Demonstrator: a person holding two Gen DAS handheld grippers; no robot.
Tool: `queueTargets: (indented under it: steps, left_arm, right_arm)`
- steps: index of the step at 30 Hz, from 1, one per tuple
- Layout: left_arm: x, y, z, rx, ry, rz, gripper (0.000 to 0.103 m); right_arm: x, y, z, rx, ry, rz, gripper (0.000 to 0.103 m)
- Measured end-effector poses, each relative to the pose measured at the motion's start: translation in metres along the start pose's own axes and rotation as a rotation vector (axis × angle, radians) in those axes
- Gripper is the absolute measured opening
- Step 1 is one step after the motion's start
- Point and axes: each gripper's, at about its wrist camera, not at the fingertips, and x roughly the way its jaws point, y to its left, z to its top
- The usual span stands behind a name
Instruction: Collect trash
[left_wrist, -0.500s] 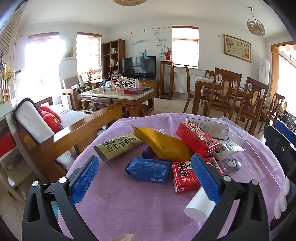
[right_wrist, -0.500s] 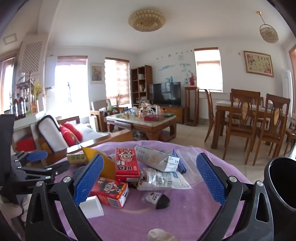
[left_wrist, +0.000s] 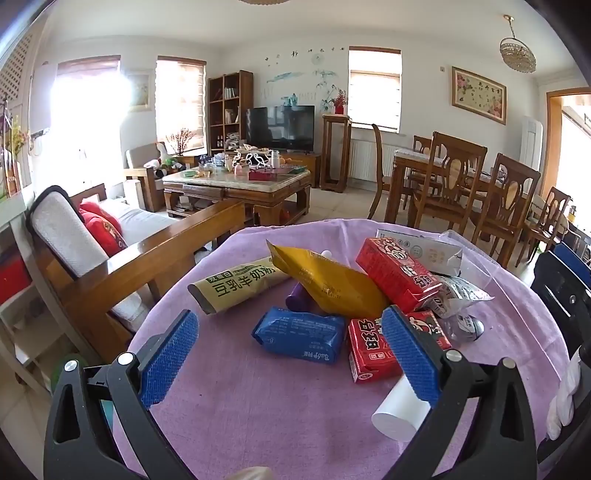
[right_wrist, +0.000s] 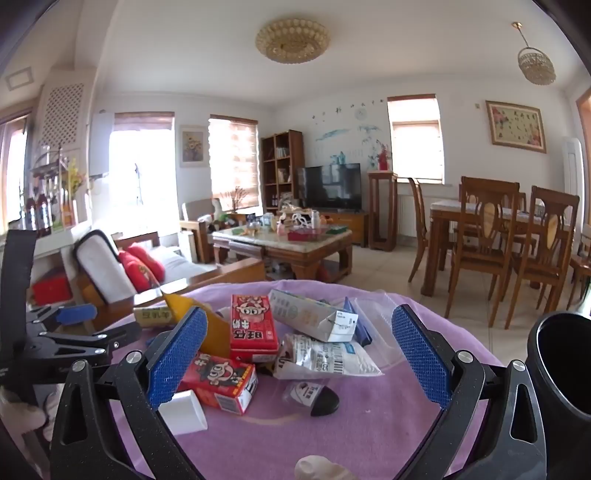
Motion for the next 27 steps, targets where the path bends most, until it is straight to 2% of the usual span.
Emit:
queueTargets:
  steps: [27]
  left_arm:
    - [-0.0016,0.003,0.0017,-0.017,0.009,0.003,0.098]
  right_arm:
    - [0.0014,0.0,0.0001,0.003,0.005,0.0,0.099]
